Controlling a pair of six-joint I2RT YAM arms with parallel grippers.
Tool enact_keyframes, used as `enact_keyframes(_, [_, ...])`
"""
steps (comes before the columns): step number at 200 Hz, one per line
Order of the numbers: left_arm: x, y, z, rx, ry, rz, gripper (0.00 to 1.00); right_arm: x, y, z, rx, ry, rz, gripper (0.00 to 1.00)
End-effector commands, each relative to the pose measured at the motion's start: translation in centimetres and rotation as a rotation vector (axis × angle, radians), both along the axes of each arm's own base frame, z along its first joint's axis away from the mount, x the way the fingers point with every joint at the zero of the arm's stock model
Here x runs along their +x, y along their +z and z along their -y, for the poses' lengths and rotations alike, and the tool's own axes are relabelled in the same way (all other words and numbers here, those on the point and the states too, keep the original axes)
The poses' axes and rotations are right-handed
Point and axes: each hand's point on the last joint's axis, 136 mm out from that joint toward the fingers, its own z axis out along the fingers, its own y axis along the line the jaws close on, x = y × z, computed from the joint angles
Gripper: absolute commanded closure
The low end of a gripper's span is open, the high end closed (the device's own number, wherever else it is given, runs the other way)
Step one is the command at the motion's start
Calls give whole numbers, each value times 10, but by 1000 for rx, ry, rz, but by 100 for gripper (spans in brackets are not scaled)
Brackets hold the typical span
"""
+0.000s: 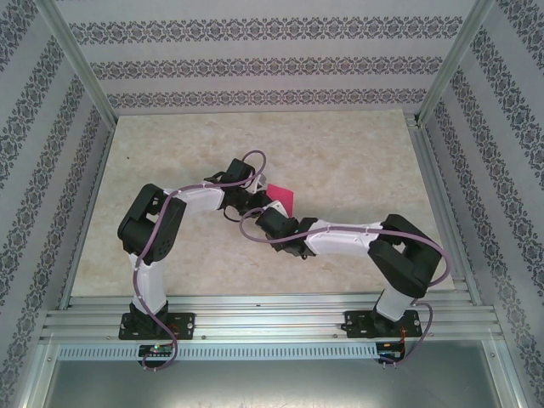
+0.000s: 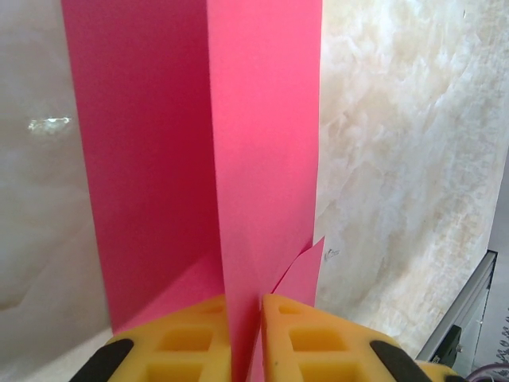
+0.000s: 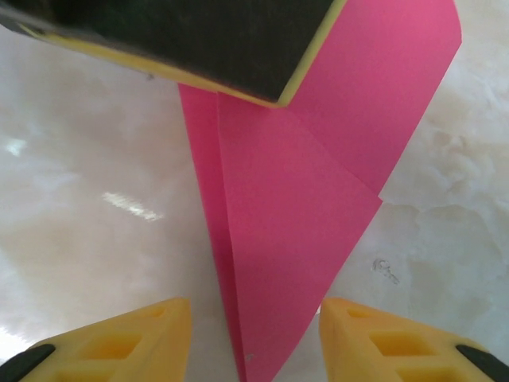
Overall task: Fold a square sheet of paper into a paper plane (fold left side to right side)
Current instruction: Fourth fold the wing at the center of the table.
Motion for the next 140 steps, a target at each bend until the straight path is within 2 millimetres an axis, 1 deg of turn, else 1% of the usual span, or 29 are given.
enact_keyframes(1, [2,18,4,-14,-1,29,84,13,3,0,-74,-2,59,55])
enact_keyframes(54, [3,20,5,-11,-4,30,83,15,-7,1,-112,-7,48,59])
enact_keyframes(90, [3,22,6,-13,-7,35,83,12,-16,0,-126,6,22,65])
enact_keyframes(111, [4,23,6,-12,-9,37,83,13,-18,2,-131,2,15,72])
enact_keyframes(123, [4,24,5,-13,-9,38,82,13,-18,3,-127,-1,14,77])
enact_keyframes(140, [4,27,6,-14,-13,47,79,13,-17,4,-111,-6,7,85])
